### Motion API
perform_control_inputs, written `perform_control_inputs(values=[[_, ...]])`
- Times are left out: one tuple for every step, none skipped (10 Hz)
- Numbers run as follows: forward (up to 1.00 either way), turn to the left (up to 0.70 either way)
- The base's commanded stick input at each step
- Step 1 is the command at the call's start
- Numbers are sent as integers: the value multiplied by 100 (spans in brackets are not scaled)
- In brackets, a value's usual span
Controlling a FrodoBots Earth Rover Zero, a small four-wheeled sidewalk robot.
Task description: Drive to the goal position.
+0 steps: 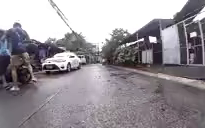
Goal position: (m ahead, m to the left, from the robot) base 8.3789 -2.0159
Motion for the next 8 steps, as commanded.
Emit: perform_control_inputs(values=[[100,0],[100,0],[100,0],[100,0],[100,0],[100,0],[100,0],[100,0]])
